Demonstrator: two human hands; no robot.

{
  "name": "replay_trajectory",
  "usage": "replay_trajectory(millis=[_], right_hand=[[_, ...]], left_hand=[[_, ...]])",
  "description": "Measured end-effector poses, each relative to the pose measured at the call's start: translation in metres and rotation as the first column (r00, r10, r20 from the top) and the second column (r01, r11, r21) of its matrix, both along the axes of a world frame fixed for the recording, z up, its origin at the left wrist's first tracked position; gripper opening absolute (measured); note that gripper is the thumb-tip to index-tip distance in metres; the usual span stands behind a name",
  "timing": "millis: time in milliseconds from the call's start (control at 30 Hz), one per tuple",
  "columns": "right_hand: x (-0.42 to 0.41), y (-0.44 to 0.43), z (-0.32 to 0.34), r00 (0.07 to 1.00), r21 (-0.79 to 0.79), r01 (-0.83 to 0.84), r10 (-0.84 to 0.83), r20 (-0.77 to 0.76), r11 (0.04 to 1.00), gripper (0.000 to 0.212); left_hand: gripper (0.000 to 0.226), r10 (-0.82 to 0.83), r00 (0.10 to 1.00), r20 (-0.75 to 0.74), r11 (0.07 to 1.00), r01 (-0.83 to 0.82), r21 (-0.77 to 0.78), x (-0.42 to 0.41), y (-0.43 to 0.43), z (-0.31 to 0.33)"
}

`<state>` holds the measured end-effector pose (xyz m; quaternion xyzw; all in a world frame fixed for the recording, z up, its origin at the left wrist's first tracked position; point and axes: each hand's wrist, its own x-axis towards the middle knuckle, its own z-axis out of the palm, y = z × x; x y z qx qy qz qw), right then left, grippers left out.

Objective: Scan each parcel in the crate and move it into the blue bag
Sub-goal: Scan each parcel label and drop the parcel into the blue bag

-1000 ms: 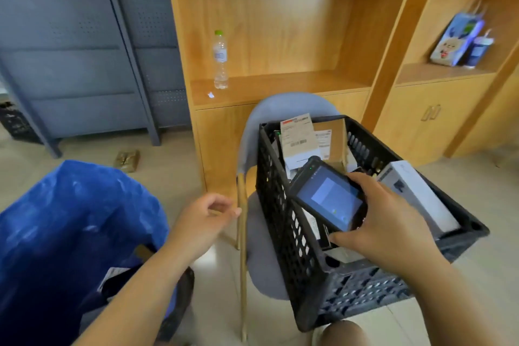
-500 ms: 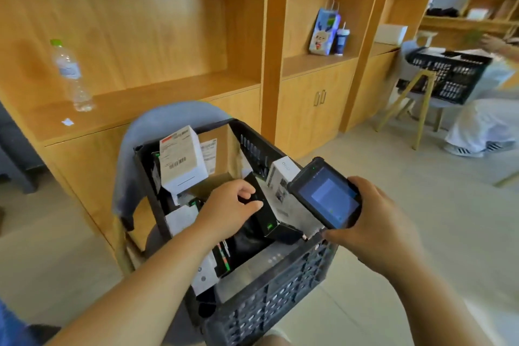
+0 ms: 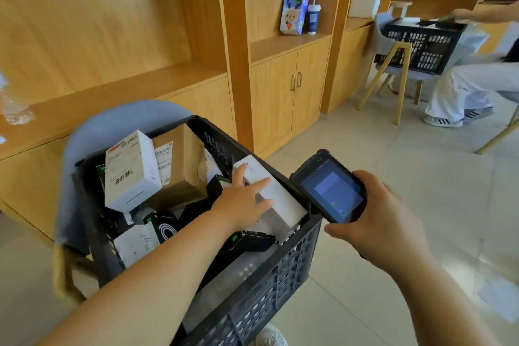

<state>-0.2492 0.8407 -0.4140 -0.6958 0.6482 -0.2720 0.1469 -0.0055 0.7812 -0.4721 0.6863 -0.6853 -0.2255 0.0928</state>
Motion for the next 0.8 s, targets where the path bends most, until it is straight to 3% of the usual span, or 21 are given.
replay_trajectory(millis=[167,333,433,500,667,800], right_hand=[[-0.003,0.002,-0.008,1.000,0.037,0.001,-0.001,-0.005,0.999,0.080],[-0.003,0.006,-0.011,1.000,0.052,-0.008,0.008,0.003,0.999,0.081],[-0.005,0.007,-0.012,1.000,0.056,0.000,0.000,0.001,0.998,0.082],[-0.006,0.006,-0.012,1.000,0.050,0.006,-0.006,0.001,0.999,0.081],[-0.003,0.006,-0.009,1.000,0.053,-0.007,0.007,0.006,0.999,0.080],[-0.001,0.008,-0.004,1.000,0.039,-0.009,0.009,-0.005,0.999,0.079]], left_hand=[[0.046,0.098,0.993,0.061,0.989,-0.091,-0.120,-0.010,0.013,-0.008],[0.056,0.181,0.967,0.177,0.975,-0.153,-0.161,-0.016,0.014,-0.009],[0.066,0.153,0.984,0.092,0.987,-0.148,-0.065,-0.010,0.006,-0.009],[0.056,0.173,0.985,0.012,0.984,-0.172,-0.037,-0.005,0.005,-0.013],[0.025,0.329,0.895,-0.300,0.919,-0.377,-0.115,-0.002,0.013,-0.016],[0.020,0.363,0.852,-0.377,0.869,-0.455,-0.192,0.004,0.024,-0.007]])
